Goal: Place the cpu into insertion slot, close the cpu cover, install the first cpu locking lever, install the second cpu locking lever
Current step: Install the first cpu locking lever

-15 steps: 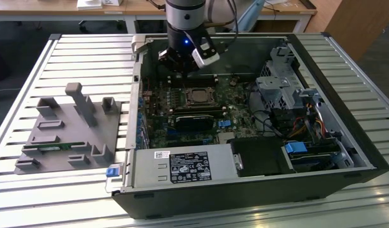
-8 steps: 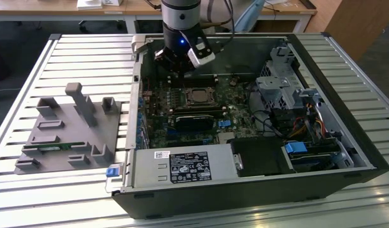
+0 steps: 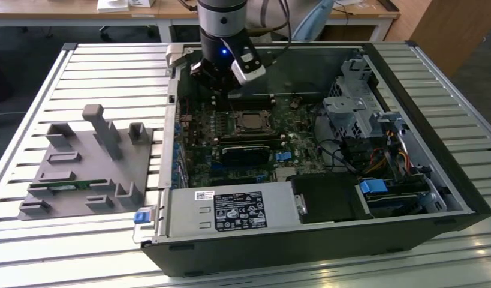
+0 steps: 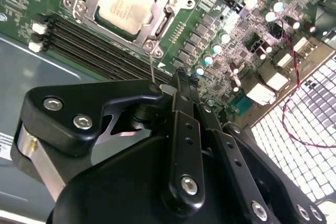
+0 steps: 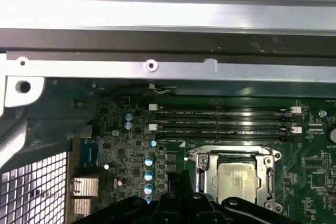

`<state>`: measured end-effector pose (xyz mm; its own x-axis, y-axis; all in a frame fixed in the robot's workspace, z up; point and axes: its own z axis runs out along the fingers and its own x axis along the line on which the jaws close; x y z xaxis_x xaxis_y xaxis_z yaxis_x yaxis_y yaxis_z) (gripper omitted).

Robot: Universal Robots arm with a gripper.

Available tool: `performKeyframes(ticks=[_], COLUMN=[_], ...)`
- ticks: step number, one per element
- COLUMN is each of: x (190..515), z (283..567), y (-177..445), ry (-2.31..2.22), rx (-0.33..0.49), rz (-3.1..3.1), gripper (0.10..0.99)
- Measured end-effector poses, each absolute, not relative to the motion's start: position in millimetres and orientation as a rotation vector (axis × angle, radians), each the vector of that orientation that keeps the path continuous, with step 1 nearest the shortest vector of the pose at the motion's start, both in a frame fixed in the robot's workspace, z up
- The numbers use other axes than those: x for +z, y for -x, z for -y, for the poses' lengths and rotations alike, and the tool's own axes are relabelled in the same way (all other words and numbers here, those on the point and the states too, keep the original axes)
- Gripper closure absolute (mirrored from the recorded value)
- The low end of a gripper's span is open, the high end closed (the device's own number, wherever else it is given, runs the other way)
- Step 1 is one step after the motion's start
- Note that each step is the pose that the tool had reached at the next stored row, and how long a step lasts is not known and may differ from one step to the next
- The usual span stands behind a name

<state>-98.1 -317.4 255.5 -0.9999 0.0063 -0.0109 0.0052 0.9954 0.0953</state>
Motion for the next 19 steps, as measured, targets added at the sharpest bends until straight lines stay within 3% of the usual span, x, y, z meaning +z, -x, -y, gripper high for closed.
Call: performKeyframes(ticks=[19], x=[253.1], z=[299.0], y=[95.6], ry=[0.007], rx=[0.149], rz=[-3.128], gripper=[0.969])
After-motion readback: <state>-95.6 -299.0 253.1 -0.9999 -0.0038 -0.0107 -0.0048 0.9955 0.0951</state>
